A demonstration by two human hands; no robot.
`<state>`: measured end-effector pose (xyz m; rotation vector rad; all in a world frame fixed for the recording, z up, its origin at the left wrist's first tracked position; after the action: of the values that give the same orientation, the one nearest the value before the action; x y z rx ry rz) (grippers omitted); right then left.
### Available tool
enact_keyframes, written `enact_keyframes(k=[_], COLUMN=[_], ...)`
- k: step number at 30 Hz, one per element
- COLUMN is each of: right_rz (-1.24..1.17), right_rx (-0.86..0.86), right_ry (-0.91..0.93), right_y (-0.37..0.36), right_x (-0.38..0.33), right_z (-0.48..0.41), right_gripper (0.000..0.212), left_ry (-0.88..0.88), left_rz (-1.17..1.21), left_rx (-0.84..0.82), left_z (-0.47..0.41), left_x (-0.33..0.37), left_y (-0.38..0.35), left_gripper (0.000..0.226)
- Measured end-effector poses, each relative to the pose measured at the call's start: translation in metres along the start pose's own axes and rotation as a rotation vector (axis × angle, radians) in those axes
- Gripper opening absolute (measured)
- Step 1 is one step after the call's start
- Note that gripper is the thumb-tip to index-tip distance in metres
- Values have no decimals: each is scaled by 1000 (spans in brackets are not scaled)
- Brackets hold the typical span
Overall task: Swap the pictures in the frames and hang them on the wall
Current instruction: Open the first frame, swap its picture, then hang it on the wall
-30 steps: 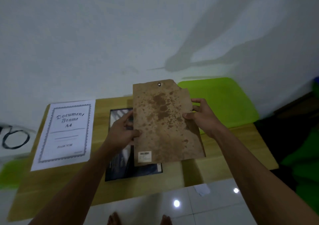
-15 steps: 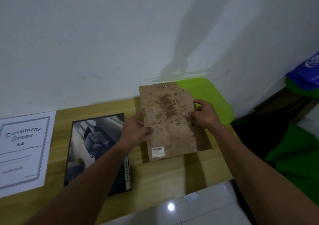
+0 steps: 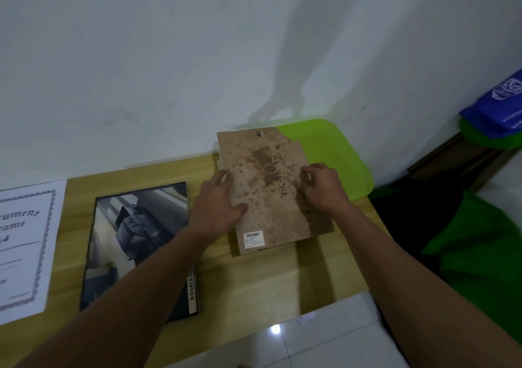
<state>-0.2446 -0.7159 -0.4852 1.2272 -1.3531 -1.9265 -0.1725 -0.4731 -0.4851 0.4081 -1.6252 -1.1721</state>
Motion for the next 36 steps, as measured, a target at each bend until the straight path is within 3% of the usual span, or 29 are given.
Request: enact_keyframes(k=[6, 11, 15, 18, 24, 30, 34, 36], right_rz=[30, -8, -48, -61, -104, 91, 207, 205], right_rx=[-5, 33, 9, -13, -133, -333, -291, -230], right_ry=[16, 78, 162, 244, 361, 210, 156, 129], right_y=[5, 12, 5, -13, -71, -138, -162, -169], right_x=[-2, -25, -74, -121, -203, -229, -228, -227], right_z=[2, 13, 32, 50, 92, 121, 133, 137], right_gripper=[35, 41, 38, 37, 43, 39, 47, 57], left_ry=[-23, -30, 129, 160, 273, 407, 399, 390], left_rz=[-45, 152, 97, 118, 41, -40, -49, -19], left_rx=[-19, 74, 81, 126, 175, 68, -20, -26], left_z=[3, 22, 55, 84, 133, 160, 168, 168], left_x=[0, -2, -43, -84, -154, -213, -234, -240], left_y=[0, 19, 34, 48, 76, 87, 86, 86], left_gripper=[82, 57, 64, 48, 46, 38, 23, 30])
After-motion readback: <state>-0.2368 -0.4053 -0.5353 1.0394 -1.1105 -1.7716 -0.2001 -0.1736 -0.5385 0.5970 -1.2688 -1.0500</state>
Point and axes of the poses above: each hand's wrist, its own z-axis away from the middle knuckle, its own y-axis out of the back of the hand, x = y × z, the point moved 2 cm from there along -z, towards the middle knuckle, and after that the axes turned 4 degrees about x, right-handed, at the moved point
